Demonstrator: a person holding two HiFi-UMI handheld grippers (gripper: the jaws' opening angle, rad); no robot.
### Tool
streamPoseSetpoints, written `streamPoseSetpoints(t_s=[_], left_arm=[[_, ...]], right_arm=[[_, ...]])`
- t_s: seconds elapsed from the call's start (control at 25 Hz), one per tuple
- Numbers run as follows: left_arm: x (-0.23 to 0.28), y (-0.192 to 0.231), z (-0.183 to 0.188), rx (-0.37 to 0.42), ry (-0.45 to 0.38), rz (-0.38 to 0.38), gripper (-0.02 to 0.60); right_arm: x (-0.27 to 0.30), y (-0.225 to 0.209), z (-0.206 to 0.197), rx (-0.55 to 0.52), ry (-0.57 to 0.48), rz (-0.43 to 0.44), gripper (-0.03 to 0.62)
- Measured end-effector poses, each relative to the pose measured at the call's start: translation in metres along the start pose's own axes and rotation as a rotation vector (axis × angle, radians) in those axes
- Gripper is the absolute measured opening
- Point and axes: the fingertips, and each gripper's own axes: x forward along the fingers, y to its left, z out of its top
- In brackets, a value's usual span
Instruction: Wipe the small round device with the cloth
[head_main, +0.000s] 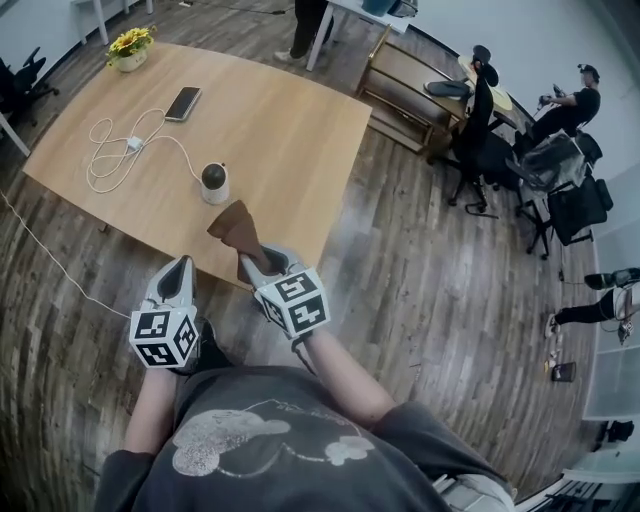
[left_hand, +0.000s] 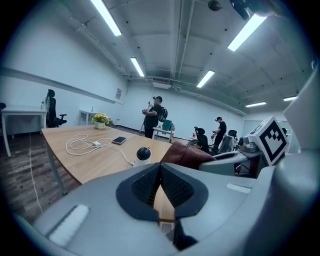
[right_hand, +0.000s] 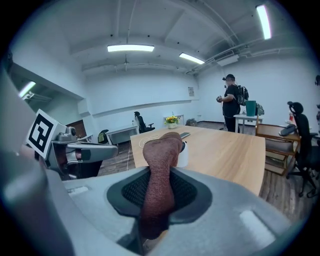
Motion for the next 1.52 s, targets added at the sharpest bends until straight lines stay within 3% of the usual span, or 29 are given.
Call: streamPoseSetpoints(t_s=[0.48,0.6,0.96,1.52], left_arm=[[-0.08,-0.073,-0.05,-0.04,0.013,0.113,0.018],[-0.09,-0.093,-0.058,-0.041,0.022,0.101,0.018],[-0.106,-0.117,-0.067,-0.025,0.056,0.03,0.018],[-0.161,-0.114,-0.057,-0.034,-0.031,-0.034,0.018]], right_arm=[[-0.082,0.023,-0.081,0.065,0.048,0.123,0.08],[-0.098,0.026,-0.087,0.143,0.028,0.143,0.08],[-0.123,0.025,-0.089,0.213,-0.02,0.09,0.08],[-0.156,0.076,-0.084,0.059,-0.004,0.035,0.078]])
